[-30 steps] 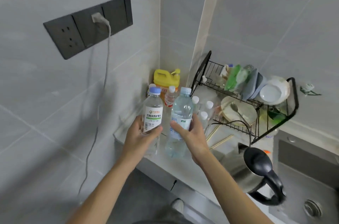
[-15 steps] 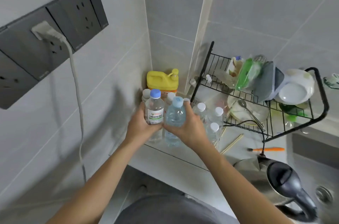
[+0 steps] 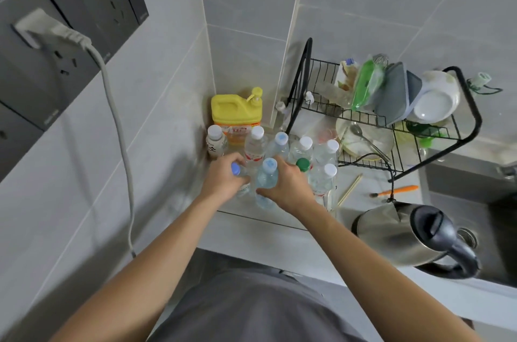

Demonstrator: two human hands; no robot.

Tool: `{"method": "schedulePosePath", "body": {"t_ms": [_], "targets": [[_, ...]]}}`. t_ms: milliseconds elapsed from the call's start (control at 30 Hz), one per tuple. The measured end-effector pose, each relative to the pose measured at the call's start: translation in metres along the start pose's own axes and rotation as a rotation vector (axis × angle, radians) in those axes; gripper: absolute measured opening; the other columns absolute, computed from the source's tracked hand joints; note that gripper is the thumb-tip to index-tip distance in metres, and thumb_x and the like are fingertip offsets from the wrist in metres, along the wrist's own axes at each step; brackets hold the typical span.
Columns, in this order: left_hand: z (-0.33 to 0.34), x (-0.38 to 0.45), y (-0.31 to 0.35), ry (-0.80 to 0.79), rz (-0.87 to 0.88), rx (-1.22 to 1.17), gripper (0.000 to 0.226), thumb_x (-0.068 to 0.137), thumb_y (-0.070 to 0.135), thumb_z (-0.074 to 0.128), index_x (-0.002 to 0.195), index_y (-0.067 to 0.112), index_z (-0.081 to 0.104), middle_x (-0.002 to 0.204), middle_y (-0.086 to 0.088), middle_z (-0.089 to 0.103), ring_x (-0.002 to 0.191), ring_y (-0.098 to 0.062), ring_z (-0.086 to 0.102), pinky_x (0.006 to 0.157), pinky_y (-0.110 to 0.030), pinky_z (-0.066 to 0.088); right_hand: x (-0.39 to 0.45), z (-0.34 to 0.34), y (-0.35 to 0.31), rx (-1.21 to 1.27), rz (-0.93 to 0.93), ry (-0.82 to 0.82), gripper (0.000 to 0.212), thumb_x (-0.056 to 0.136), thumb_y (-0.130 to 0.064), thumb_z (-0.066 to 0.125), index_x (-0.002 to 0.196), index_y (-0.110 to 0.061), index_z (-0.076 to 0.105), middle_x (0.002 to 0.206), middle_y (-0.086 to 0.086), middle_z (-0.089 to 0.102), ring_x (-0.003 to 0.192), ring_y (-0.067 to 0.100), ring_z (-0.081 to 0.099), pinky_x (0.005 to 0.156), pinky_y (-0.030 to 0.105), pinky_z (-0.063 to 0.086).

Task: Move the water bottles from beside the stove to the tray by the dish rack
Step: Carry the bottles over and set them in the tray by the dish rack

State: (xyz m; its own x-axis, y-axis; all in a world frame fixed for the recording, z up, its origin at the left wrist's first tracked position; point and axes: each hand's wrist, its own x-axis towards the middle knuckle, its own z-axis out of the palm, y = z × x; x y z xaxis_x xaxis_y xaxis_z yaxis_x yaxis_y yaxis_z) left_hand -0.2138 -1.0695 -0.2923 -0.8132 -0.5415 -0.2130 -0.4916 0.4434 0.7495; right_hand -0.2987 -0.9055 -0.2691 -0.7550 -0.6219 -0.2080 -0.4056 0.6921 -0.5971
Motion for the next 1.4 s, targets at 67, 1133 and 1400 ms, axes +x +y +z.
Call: {"method": "schedulePosePath", "body": {"t_ms": [67,1133,1400], "targets": [[-0.004,0.004,0.005,-0.045,0.051,0.033,0.028,0.076,0.023,0.090,0.095,0.026,0.070,0.087,0.017,0.065,0.078,-0.004,0.057,0.060,-0.008,0.034,0.003,0.001,-0.001,-0.028,-0.012,-0.010,0.056,0.074,-0.031,0.089,0.115,-0.024,0.051,0.112,0.003,0.069,0.098,0.032,0.066,0.076,0.042,0.056],[-0.002,0.049,0.008,-0.142,0.312,0.181,0.044,0.082,0.012,0.084,0.123,0.022,0.071,0.109,-0.004,0.052,0.108,-0.025,0.053,0.102,-0.044,0.046,0.049,-0.036,-0.006,-0.502,-0.232,-0.037,0.028,0.084,-0.020,0.080,0.106,-0.008,0.067,0.107,0.011,0.069,0.096,0.038,0.067,0.069,0.036,0.045],[-0.002,0.049,0.009,-0.152,0.316,0.213,0.043,0.084,0.015,0.082,0.124,0.023,0.068,0.107,-0.003,0.048,0.106,-0.026,0.054,0.099,-0.044,0.047,0.048,-0.036,-0.006,-0.487,-0.222,-0.034,0.028,0.085,-0.018,0.079,0.109,-0.007,0.068,0.108,0.012,0.069,0.097,0.036,0.067,0.070,0.035,0.044]]}}
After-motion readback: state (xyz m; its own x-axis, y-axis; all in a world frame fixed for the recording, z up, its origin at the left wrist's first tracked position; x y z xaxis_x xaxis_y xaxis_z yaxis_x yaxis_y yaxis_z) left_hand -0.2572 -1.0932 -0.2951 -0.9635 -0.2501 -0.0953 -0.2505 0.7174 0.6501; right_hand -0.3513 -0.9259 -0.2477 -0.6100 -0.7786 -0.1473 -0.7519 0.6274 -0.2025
